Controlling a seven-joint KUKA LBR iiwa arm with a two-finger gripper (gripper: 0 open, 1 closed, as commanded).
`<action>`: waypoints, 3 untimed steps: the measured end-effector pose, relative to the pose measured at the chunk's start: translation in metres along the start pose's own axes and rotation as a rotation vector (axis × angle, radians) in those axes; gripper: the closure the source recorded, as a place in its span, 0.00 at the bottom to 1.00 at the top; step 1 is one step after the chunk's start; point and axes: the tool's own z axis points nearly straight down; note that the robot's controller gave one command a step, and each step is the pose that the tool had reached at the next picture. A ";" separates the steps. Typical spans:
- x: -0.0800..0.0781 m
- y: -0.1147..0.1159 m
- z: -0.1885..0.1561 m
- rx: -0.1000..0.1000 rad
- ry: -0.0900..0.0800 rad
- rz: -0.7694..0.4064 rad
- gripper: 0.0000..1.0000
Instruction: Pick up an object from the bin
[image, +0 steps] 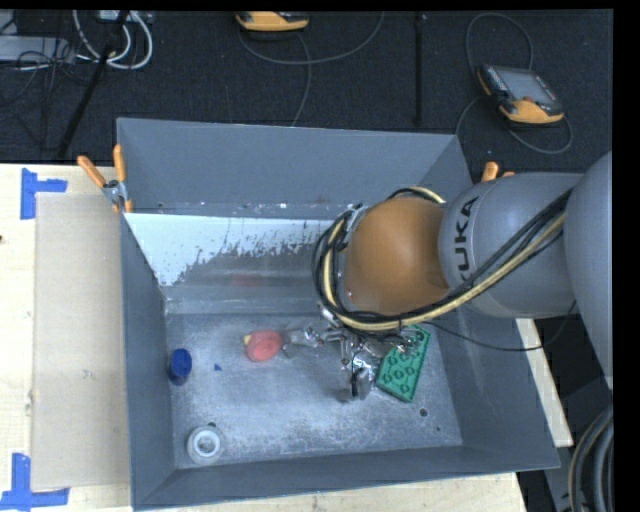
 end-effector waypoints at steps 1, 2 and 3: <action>0.004 -0.001 -0.081 0.007 -0.008 0.029 0.00; -0.035 -0.032 -0.025 0.001 -0.002 0.114 0.00; -0.101 0.038 0.001 -0.001 -0.004 -0.030 0.00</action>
Offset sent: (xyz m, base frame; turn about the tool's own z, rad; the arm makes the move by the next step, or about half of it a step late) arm -0.0039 -0.0045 0.0766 0.0291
